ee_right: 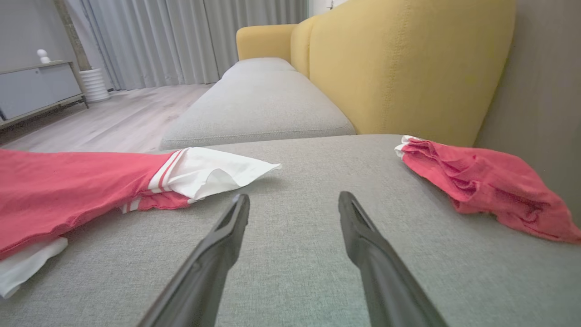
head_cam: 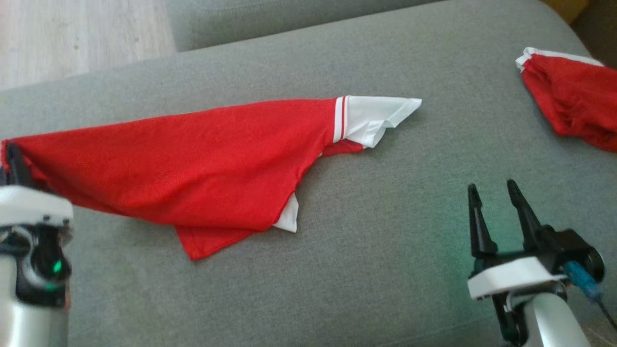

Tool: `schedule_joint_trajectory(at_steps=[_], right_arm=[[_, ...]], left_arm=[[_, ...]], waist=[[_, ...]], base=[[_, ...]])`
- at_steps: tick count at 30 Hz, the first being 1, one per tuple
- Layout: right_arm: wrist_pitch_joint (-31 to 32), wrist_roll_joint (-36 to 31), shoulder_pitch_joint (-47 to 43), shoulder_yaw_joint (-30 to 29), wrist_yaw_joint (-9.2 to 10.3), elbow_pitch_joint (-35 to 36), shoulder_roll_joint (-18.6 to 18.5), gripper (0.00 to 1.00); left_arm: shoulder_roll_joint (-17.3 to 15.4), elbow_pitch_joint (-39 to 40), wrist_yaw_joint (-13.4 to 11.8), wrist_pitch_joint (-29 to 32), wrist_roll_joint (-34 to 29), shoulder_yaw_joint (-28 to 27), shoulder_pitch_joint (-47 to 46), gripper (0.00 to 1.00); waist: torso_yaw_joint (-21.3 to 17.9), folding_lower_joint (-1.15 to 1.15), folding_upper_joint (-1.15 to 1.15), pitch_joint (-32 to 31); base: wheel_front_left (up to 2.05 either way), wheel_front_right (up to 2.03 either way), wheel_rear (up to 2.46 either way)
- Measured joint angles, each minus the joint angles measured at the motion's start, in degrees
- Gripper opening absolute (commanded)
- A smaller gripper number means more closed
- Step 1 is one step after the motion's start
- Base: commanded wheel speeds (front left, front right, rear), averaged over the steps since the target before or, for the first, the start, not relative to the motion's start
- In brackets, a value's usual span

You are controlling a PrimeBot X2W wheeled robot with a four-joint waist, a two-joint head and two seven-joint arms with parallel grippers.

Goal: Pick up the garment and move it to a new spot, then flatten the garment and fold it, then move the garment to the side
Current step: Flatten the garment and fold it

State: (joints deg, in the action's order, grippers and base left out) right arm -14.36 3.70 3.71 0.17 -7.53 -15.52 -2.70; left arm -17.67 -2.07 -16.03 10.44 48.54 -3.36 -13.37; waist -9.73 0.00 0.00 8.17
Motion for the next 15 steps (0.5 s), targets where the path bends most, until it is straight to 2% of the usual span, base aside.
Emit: schedule_joint_trajectory(at_steps=[2, 7, 8, 9, 11, 15], right_arm=[[0.0, -0.3, 1.0, 0.7, 0.00, 0.0, 0.0, 1.00], [0.0, -0.3, 3.1, 1.4, 0.00, 0.0, 0.0, 1.00], [0.0, -0.3, 3.1, 1.4, 0.00, -0.1, 0.0, 1.00], [0.0, -0.3, 3.1, 1.4, 0.00, -0.2, 0.0, 1.00], [0.0, -0.3, 3.1, 1.4, 0.00, -0.4, 0.0, 1.00], [0.0, -0.3, 3.1, 1.4, 0.00, -0.7, 0.0, 1.00]], left_arm=[[-0.6, -4.9, 0.0, -0.7, -1.5, 0.7, -3.4, 0.00], [-1.6, -14.4, 2.8, -6.8, -6.2, 3.2, -13.1, 0.00], [-1.5, -16.6, 2.8, -8.7, -6.9, 3.2, -15.0, 0.05], [-1.6, -18.7, 2.9, -10.1, -7.6, 3.4, -16.5, 0.21], [-1.9, -22.4, 2.9, -12.5, -10.0, 4.3, -18.6, 1.00], [-3.7, -25.7, 3.5, -14.7, -15.0, 8.3, -17.8, 1.00]], waist=[[-0.1, 0.00, 0.00, 0.7], [-1.0, 0.01, 0.00, 2.8], [-1.2, 0.01, 0.00, 3.1], [-1.4, 0.01, 0.00, 3.4], [-1.8, 0.01, 0.00, 3.7], [-2.3, 0.01, 0.00, 3.3]], base=[[0.00, 0.00, 0.00], [0.00, 0.00, 0.00], [0.00, 0.00, 0.00], [0.00, 0.00, 0.00], [0.00, 0.00, 0.00], [0.00, 0.00, 0.00]])
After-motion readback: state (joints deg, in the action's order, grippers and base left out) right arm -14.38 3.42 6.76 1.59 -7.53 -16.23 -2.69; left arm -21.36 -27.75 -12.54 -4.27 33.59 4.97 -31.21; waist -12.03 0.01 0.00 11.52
